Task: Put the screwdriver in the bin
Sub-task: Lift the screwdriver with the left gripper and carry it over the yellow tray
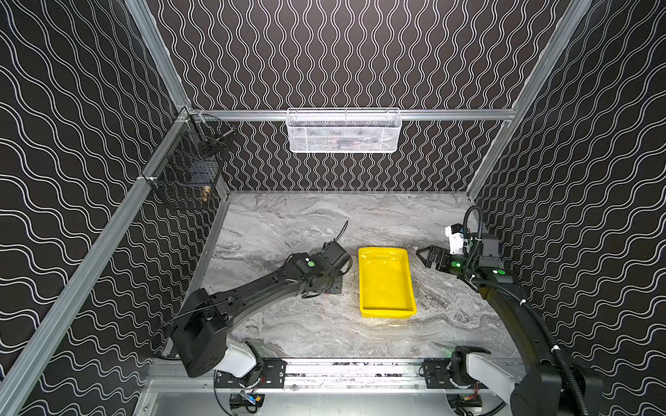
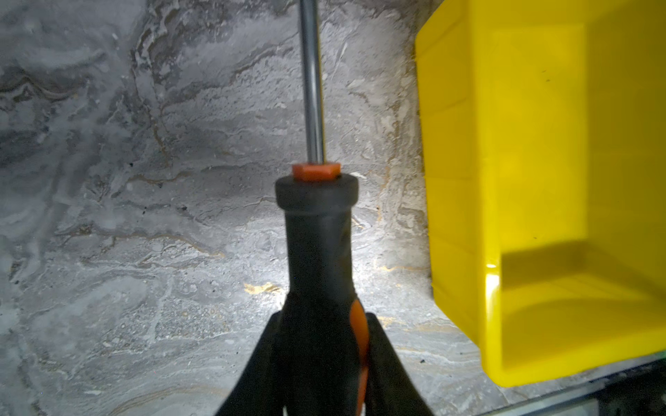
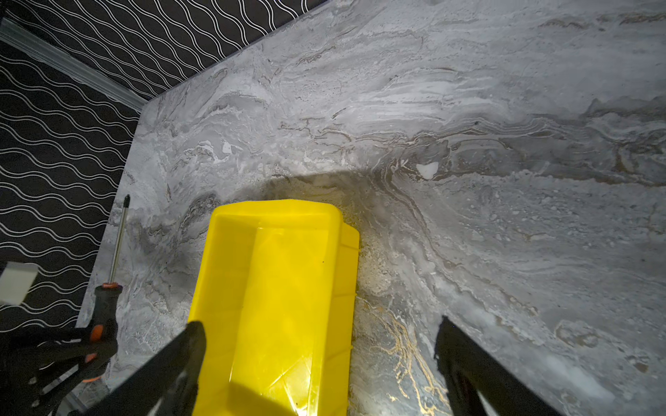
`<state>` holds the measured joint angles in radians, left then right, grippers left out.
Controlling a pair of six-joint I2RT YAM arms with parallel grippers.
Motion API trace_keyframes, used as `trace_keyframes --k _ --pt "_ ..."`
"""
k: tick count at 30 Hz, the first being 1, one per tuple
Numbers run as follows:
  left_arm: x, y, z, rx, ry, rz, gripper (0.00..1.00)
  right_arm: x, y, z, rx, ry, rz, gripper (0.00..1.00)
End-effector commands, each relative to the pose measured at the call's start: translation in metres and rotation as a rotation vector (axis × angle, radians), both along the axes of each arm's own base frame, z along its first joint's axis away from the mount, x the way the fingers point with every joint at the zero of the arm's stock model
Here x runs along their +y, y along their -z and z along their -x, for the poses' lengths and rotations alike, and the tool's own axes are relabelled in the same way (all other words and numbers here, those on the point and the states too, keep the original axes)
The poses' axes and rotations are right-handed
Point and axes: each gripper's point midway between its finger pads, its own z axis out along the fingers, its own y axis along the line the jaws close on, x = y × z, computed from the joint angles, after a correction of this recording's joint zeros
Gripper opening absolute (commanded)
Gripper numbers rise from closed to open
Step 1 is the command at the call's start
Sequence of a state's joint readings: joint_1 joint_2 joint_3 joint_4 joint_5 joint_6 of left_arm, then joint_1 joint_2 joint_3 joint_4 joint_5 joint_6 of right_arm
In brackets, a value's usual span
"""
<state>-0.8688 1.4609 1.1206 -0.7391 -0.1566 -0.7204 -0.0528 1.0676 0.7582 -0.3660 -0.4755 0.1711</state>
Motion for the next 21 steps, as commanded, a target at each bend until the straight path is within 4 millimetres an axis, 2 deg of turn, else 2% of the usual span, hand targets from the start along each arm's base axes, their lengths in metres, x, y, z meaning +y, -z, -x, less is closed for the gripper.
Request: trace_keyframes --k 1,5,12,16,21 --pt "-0.011 -0.016 -0.002 -0.043 0.068 -0.025 0.07 0.004 -0.010 -0.004 -0.031 -0.021 -0.020 0.99" --pt "-0.034 -0.031 0.000 -0.074 0.120 -0.012 0.07 0.004 -0.008 -0.004 -0.023 -0.017 -0.020 0.99" --pt "-0.080 -0.045 0.005 -0.108 0.236 0.055 0.07 0.005 -0.016 -0.001 -0.037 -0.026 -0.016 0.99" --pt "-0.104 -0.045 0.008 -0.109 0.290 0.061 0.08 0.001 -0.022 -0.001 -0.055 -0.005 0.004 0.99" --pt "-0.122 -0.033 0.015 -0.088 0.327 0.047 0.08 0.001 -0.026 0.000 -0.057 -0.002 0.000 0.99"
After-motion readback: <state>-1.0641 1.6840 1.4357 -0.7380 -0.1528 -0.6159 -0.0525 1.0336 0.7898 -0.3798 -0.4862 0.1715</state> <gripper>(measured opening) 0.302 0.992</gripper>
